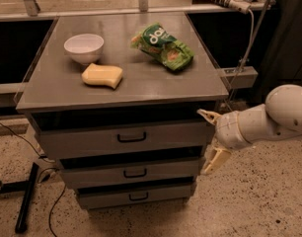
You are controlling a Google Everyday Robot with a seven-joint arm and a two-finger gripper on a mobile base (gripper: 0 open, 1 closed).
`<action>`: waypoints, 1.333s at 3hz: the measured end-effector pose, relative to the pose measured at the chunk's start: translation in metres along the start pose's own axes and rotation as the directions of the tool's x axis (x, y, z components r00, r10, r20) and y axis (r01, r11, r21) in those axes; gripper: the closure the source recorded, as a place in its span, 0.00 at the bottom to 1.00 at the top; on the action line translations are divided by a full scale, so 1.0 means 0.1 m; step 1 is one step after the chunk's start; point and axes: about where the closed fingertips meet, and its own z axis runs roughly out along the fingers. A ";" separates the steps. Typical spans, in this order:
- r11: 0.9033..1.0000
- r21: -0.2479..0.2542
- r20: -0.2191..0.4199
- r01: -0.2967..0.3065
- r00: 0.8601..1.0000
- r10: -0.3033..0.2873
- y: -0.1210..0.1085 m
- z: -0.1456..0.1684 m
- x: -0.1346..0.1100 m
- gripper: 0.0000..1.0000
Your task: Open top drawer
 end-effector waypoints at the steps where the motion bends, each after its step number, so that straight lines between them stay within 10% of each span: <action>1: 1.000 0.003 -0.019 -0.003 1.000 0.003 -0.18 0.32 0.10 0.00; 4: 0.999 0.019 -0.020 0.027 0.999 -0.027 -0.59 0.90 0.08 0.00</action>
Offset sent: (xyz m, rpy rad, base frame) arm 0.0795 0.0272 -0.0441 -0.0092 -0.0246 -0.0248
